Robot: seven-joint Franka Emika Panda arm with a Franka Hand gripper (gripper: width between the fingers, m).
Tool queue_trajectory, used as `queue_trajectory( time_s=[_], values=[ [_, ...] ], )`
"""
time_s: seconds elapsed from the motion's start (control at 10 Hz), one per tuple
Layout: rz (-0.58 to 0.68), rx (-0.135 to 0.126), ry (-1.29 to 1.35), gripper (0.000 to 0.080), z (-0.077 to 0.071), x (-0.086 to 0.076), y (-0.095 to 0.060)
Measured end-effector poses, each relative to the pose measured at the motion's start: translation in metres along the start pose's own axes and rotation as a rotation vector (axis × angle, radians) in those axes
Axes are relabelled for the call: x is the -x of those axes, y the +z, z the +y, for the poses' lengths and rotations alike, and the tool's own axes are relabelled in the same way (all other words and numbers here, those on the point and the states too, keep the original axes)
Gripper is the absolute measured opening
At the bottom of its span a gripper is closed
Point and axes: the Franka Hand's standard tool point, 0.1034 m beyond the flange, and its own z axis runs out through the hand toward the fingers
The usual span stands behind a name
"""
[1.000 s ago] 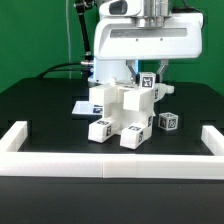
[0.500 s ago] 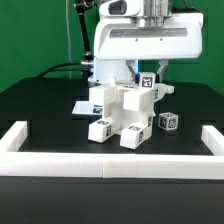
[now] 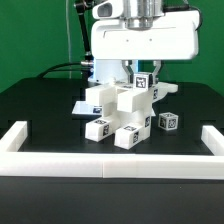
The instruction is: Assemble chair
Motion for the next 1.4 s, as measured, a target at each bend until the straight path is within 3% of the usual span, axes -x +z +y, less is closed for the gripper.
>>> queue_trajectory(
  time_s=[0.7, 1.3, 1.4],
  values=[
    [-0.002, -0.013, 0.403, 0.0281, -0.0005, -0.0011, 0.0001],
    [-0.003, -0.013, 0.396, 0.0282, -0.0003, -0.0017, -0.0001],
    [-0.003, -0.014, 0.395, 0.0496, -0.0007, -0.0014, -0.0005]
  ],
)
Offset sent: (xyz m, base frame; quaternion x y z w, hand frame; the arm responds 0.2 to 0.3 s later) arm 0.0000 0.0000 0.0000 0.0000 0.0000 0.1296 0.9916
